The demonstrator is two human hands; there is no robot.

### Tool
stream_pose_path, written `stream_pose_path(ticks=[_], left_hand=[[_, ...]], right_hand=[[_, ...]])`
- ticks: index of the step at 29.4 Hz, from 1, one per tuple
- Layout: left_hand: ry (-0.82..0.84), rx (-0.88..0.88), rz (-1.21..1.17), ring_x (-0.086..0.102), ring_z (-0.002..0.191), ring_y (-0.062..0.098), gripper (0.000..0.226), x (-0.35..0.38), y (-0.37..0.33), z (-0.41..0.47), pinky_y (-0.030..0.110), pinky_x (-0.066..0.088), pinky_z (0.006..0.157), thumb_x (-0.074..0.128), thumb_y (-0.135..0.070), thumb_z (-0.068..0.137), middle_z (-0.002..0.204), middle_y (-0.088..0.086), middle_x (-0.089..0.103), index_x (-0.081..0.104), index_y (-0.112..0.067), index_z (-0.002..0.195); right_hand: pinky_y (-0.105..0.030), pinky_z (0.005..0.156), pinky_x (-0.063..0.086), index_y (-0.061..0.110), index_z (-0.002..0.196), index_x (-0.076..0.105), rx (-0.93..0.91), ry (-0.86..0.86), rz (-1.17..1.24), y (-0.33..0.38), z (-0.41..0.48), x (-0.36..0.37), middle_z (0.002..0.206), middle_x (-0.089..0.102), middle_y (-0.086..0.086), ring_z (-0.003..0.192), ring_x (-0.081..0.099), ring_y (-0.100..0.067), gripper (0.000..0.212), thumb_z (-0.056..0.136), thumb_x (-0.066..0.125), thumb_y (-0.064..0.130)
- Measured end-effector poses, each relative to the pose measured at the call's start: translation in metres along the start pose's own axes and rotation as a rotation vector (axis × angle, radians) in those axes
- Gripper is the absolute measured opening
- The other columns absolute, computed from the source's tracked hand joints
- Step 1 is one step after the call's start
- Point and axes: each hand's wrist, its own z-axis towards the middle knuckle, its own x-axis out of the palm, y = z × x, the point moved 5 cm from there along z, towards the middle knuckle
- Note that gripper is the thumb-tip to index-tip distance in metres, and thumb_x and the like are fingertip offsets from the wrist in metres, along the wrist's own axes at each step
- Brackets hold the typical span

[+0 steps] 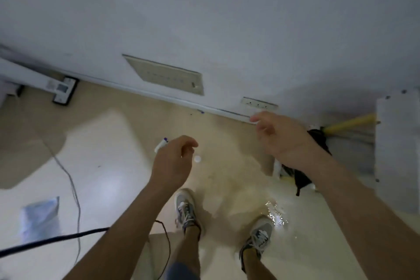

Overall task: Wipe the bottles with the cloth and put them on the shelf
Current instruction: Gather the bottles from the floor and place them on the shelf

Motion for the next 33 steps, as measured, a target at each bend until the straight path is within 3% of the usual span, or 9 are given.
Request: stream_pose_path(ticks=[5,9,18,21,24,29,31,33], left_hand=[[-0.035,-0.165,0.158,0.056,0.099,0.019,0.035,-0.034,0.152,0.05,0.028,0.042,0.081,0.052,-0.002,0.088,0.109,0.001,0.063,0.064,-0.02,0.115],[-0.019,-0.179,0.289,0.052,0.104,0.025,0.04,-0.019,0.235,0.102,0.028,0.039,0.078,0.055,-0.007,0.088,0.118,0.007,0.059,0.058,-0.017,0.126],[0.162,-0.148,0.311,0.047,0.125,0.034,0.062,0.112,0.352,0.22,0.037,0.038,0.098,0.062,-0.02,0.09,0.139,0.015,0.048,0.035,-0.007,0.145],[0.19,-0.184,0.331,0.054,0.113,0.035,0.058,0.151,0.38,0.252,0.037,0.04,0.09,0.065,-0.023,0.087,0.127,0.013,0.056,0.037,-0.011,0.136],[0.183,-0.22,0.404,0.057,0.101,0.032,0.049,0.178,0.4,0.264,0.034,0.038,0.085,0.06,-0.014,0.086,0.114,0.01,0.057,0.04,-0.019,0.131],[0.096,-0.202,0.367,0.048,0.08,0.022,0.034,0.185,0.401,0.263,0.03,0.034,0.071,0.051,-0.01,0.094,0.093,0.004,0.056,0.046,-0.02,0.127],[0.113,-0.173,0.393,0.052,0.081,0.025,0.032,0.184,0.39,0.254,0.031,0.034,0.07,0.048,-0.017,0.098,0.098,0.008,0.062,0.045,-0.019,0.129],[0.136,-0.167,0.384,0.059,0.092,0.032,0.033,0.181,0.365,0.24,0.033,0.036,0.071,0.048,-0.023,0.099,0.103,0.01,0.063,0.044,-0.019,0.131]], right_hand=[[-0.034,0.098,0.045,0.029,0.14,0.044,0.096,0.278,-0.018,-0.002,0.071,0.173,0.123,0.051,-0.001,0.109,0.054,-0.019,0.051,0.093,0.06,0.019],[-0.03,0.094,0.043,0.029,0.15,0.031,0.192,0.361,-0.067,-0.033,0.115,0.267,0.137,0.047,-0.009,0.115,0.055,-0.024,0.064,0.093,0.059,0.02],[-0.036,0.1,0.045,0.036,0.155,0.015,0.257,0.439,-0.185,-0.148,0.212,0.438,0.151,0.032,-0.011,0.122,0.052,-0.032,0.08,0.091,0.06,0.018],[-0.032,0.092,0.045,0.037,0.155,0.013,0.242,0.456,-0.18,-0.18,0.241,0.485,0.144,0.041,-0.013,0.117,0.055,-0.031,0.082,0.092,0.061,0.016],[-0.034,0.096,0.045,0.03,0.154,0.022,0.245,0.473,-0.19,-0.203,0.258,0.521,0.143,0.05,-0.011,0.122,0.055,-0.032,0.074,0.094,0.063,0.019],[-0.038,0.094,0.048,0.016,0.131,0.058,0.185,0.208,-0.21,-0.211,0.264,0.525,0.124,0.067,-0.011,0.115,0.06,-0.033,0.032,0.099,0.053,0.021],[-0.039,0.087,0.052,0.013,0.124,0.063,0.145,0.146,-0.142,-0.204,0.257,0.515,0.113,0.071,-0.012,0.106,0.065,-0.033,0.029,0.099,0.055,0.025],[-0.031,0.075,0.052,0.013,0.115,0.066,0.15,0.064,-0.036,-0.195,0.243,0.487,0.096,0.073,-0.006,0.089,0.068,-0.026,0.024,0.096,0.06,0.027]])
